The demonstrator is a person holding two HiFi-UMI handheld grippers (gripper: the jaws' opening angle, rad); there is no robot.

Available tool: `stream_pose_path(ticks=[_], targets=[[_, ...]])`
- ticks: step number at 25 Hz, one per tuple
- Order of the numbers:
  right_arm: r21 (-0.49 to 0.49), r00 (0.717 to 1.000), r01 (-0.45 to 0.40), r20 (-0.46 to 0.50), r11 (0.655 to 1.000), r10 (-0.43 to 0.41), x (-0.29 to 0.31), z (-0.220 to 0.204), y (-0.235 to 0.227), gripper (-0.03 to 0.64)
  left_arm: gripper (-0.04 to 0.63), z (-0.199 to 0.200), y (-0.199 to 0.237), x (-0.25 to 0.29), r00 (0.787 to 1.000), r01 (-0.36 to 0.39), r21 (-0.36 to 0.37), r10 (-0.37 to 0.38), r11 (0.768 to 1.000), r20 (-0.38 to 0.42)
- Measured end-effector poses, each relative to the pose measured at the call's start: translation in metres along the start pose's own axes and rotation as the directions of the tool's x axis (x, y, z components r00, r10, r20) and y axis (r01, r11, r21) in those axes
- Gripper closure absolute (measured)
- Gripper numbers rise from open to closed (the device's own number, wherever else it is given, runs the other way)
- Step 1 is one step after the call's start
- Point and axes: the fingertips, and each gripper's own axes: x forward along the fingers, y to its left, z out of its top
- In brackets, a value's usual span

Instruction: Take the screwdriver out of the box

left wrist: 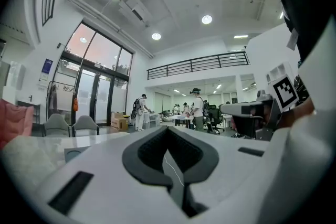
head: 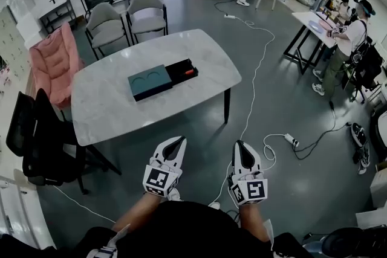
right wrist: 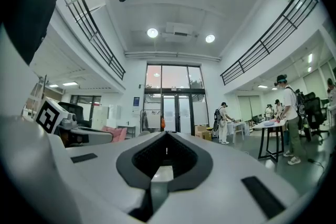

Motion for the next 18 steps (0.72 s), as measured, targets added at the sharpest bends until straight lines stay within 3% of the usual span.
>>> stream_pose_path(ticks=[13,18], targets=[[-0.037,0.999,0.044,0.006,0.998,-0.044,0.052,-0.007,0.053,0.594,0.589,-0.012,0.078,-0.021,1.000,0.016,-0.014,-0.016,1.000,0.008],[-0.020,0.999,0.044,-0.008,0.999,-0.044,0.057,-0.013,0.052,0.594,0.589,-0.013,0.081,-0.021,0.999,0.052,-0.014,-0.052,0.999,0.001]])
